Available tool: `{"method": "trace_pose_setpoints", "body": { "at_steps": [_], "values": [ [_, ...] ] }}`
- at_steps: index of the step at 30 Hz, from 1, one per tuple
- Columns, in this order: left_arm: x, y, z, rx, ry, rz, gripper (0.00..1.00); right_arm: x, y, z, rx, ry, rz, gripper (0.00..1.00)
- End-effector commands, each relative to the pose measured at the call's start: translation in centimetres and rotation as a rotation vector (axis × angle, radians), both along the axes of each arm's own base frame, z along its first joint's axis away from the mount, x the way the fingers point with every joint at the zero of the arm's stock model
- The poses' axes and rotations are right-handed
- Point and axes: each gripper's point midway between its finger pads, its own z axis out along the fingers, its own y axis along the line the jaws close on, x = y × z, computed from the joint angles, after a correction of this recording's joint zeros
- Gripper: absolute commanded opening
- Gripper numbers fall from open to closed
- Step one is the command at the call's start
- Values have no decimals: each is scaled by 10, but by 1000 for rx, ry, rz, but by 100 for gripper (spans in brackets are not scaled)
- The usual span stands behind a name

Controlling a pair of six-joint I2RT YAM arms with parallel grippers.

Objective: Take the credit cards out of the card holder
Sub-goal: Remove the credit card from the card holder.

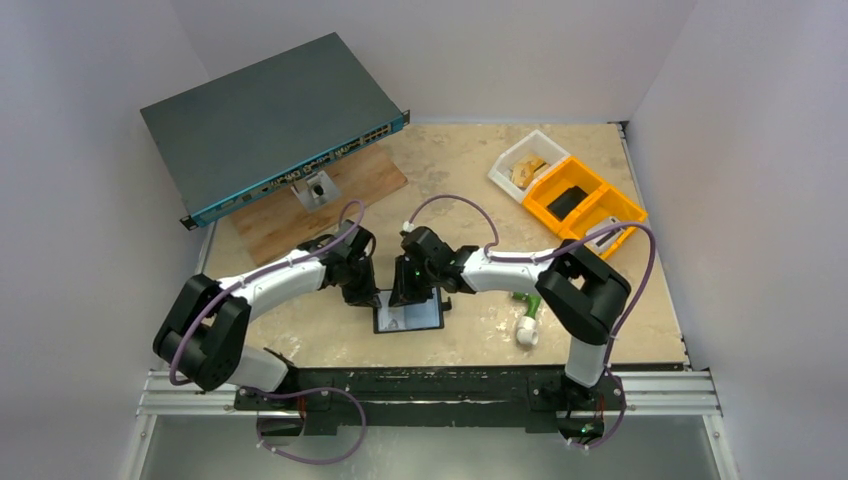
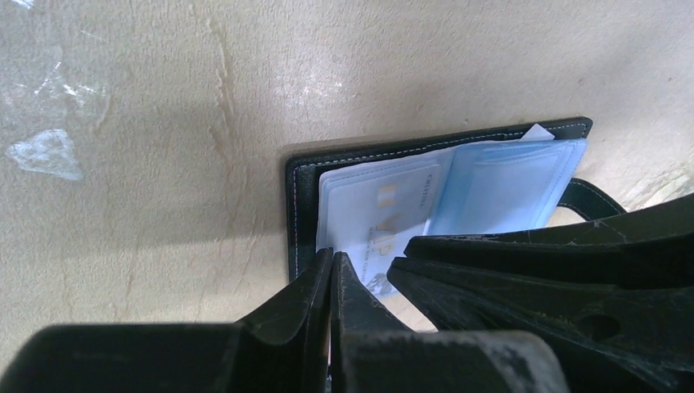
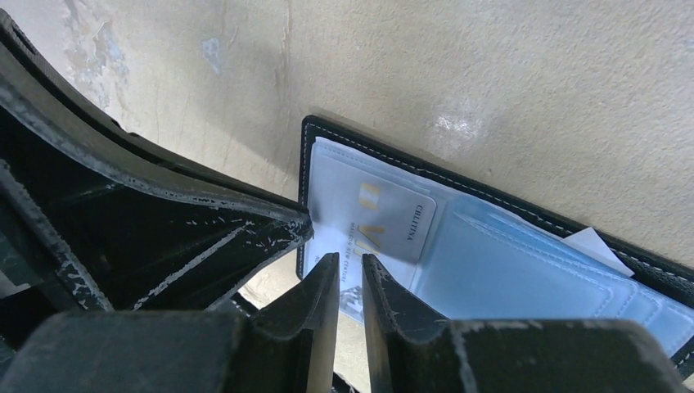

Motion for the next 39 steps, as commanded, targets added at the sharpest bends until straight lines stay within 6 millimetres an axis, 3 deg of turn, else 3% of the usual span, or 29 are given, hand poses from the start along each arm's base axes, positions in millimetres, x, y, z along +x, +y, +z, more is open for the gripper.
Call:
{"method": "trace_pose_setpoints", "body": {
  "at_steps": [1, 12, 17, 28, 39],
  "values": [
    [3, -3, -3, -16, 0, 4, 0, -1, -5, 7, 4, -9, -19, 17],
    [0, -2, -11, -6, 24, 2, 0, -3, -25, -2, -21, 1, -63, 22],
    [1, -2, -13, -4, 24, 0, 0, -3, -26, -2, 0, 8, -65, 28],
    [-4, -12, -21, -23, 62, -31, 0, -8, -23, -16, 107, 97, -53, 31],
    [-8, -16, -30, 8, 101, -11, 0, -10, -14, -14, 246, 161, -35, 31]
  ]
}}
